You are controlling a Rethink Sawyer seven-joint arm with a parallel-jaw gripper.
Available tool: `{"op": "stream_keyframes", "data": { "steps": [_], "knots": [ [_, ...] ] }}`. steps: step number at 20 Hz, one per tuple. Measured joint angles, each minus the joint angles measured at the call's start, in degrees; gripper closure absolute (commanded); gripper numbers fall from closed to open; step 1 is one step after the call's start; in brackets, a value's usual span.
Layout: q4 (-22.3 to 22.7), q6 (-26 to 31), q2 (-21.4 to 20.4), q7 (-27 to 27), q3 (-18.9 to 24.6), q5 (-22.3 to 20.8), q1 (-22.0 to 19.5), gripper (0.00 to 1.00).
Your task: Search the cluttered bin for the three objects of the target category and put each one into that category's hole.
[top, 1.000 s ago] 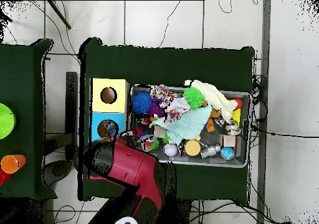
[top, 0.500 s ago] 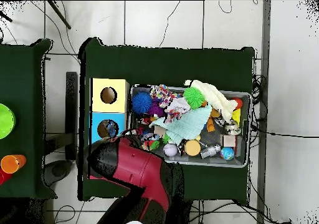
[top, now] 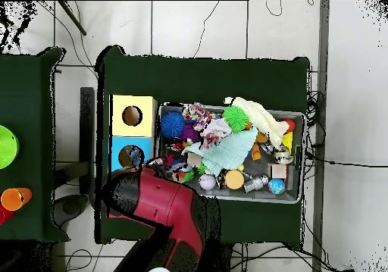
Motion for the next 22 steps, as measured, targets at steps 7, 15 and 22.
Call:
{"op": "stream_keyframes", "data": {
  "steps": [7,15,22],
  "knots": [
    [-1.30,2.69,0.02,0.00,0.00,0.00,1.74,1.00],
    [-3.25,4.44,0.31,0.00,0.01,0.03,4.68,1.00],
    [-4.34,6.25,0.81,0.00,0.01,0.08,6.62,1.00]
  ]
}}
